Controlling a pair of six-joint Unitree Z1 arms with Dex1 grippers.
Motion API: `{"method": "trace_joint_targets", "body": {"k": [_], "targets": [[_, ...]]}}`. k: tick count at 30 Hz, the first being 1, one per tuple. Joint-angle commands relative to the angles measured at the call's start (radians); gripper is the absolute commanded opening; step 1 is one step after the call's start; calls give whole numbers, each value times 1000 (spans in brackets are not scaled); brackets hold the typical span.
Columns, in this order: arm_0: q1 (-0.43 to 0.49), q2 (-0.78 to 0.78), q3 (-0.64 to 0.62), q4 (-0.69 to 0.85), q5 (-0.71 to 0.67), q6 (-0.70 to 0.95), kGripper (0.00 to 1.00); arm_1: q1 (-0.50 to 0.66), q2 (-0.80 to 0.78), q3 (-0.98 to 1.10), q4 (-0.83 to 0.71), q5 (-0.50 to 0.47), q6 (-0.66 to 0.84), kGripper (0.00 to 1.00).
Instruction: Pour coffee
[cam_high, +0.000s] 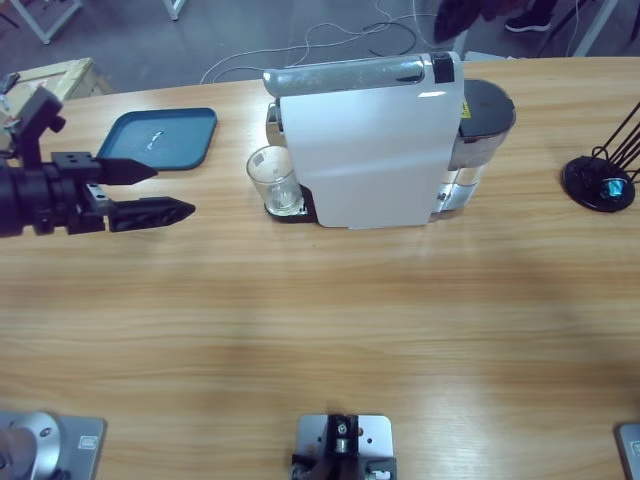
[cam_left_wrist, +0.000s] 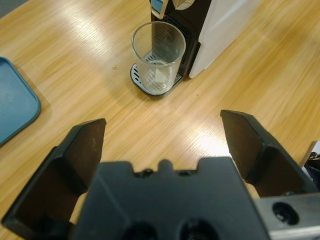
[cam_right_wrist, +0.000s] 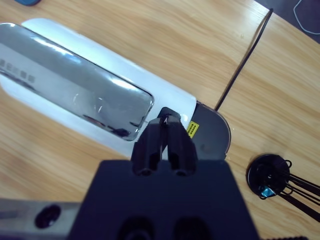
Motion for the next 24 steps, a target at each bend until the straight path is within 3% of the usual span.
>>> {"method": "trace_joint_targets", "body": {"k": [1, 20, 24], "targets": [[-8, 41, 1, -13, 16, -11, 997, -9, 79, 0, 10, -48, -10, 0], [-8, 57, 3, -20, 17, -11, 996, 16, 76, 125, -27, -35, -1, 0], [-8, 57, 3, -20, 17, -11, 997, 16, -19, 94, -86, -72, -1, 0]]}}
